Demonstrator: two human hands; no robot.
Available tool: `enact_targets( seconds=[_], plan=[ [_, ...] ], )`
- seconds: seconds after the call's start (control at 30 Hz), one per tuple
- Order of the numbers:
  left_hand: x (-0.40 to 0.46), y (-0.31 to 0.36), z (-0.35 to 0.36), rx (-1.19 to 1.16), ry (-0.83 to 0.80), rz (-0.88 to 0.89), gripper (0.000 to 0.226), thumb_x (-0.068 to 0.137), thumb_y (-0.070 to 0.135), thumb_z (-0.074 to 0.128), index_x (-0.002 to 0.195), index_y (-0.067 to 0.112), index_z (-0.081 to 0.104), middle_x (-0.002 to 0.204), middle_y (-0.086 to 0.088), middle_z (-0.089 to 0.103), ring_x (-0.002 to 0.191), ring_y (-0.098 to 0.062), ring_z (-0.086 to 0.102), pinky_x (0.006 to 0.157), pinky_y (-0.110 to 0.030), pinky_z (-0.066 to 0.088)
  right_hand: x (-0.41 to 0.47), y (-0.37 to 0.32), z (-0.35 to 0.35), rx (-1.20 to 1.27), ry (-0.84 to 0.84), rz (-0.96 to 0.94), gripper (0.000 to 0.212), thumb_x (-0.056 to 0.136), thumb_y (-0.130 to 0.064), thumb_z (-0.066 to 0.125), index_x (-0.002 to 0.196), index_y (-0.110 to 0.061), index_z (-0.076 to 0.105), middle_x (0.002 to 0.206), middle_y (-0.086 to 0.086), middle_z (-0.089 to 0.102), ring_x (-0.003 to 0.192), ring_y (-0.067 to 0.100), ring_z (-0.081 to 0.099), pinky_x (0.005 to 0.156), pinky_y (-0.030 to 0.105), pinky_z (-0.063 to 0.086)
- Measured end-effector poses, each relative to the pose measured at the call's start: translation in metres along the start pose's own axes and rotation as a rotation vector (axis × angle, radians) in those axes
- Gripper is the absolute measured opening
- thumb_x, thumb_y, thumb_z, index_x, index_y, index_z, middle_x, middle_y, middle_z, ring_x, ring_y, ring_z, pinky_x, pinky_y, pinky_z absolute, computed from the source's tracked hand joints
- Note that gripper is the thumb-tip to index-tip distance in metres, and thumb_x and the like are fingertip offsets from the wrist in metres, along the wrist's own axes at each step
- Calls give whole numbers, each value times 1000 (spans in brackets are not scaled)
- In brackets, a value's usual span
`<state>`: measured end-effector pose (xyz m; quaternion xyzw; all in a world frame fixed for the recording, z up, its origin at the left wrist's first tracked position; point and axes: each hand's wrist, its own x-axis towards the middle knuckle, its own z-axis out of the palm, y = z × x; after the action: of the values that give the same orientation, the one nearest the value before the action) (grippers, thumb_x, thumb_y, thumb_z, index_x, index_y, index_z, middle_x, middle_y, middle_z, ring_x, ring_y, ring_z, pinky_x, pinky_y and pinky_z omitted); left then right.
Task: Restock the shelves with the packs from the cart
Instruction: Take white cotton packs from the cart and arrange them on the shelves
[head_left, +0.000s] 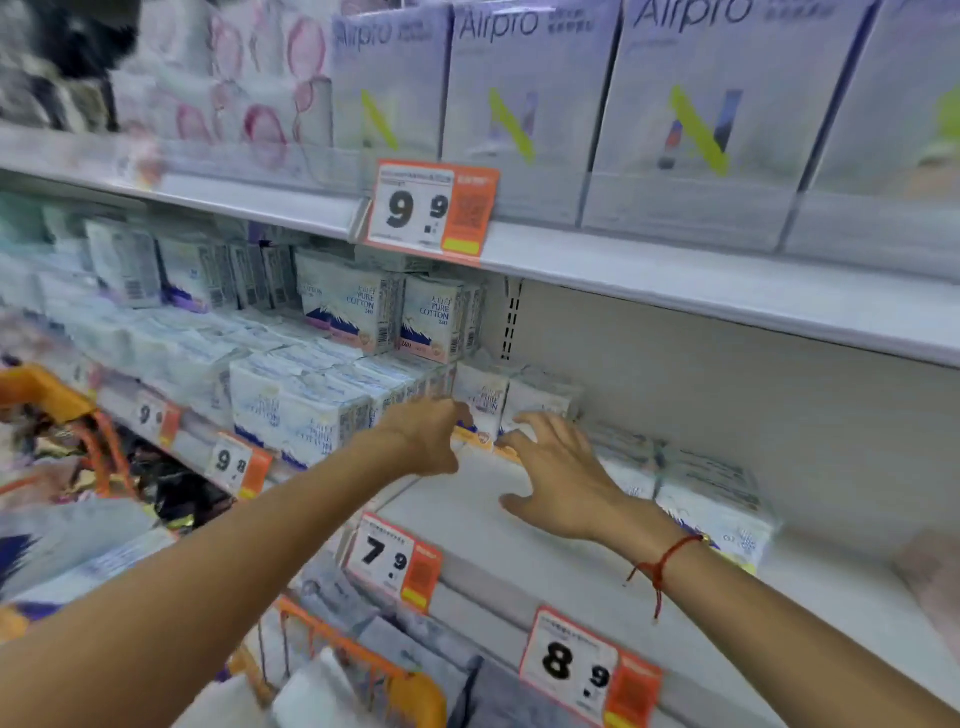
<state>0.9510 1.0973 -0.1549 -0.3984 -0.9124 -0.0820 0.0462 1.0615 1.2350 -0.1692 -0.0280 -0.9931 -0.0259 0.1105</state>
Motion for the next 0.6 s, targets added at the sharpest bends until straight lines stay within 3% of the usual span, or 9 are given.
enact_targets(
  seconds=[0.1,0.23,0.4,0.53,0.6],
  plan=[
    [-56,-3,-21,21,-39,-34,48,88,31,62,134,27,48,134,4,52,122,-19,49,94,-32,42,-25,-34,-7,89,-54,-78,46,88,-38,58,131,-27,48,137,-2,40,130,20,29,106,34,27],
    [-134,-11,-29,49,43,-79,37,94,33,52,131,32,48,132,9,54,117,-16,53,88,-29,42,-53,-84,0,393,-106,-106,27,87,-35,61,113,-29,62,114,-7,62,106,15,56,88,37,48],
    [-238,-23,-16,-25,174,-167,29,93,35,52,122,39,53,121,15,60,112,-12,56,86,-31,48,-83,-132,34,604,-129,-141,20,87,-31,62,106,-31,66,107,-11,66,97,9,60,86,33,50],
    [-311,-21,5,-336,392,-212,25,90,32,61,102,52,55,97,38,55,95,11,53,74,-7,41,-105,-143,55,735,-147,-114,18,88,-28,64,105,-29,68,103,-9,68,96,6,59,82,23,46],
    [-330,-20,22,-374,458,-290,21,89,30,62,100,48,60,100,37,57,96,9,55,75,-12,43,-113,-144,60,749,-143,-96,14,89,-30,61,101,-31,68,99,-12,68,94,4,60,84,26,47]
  ],
)
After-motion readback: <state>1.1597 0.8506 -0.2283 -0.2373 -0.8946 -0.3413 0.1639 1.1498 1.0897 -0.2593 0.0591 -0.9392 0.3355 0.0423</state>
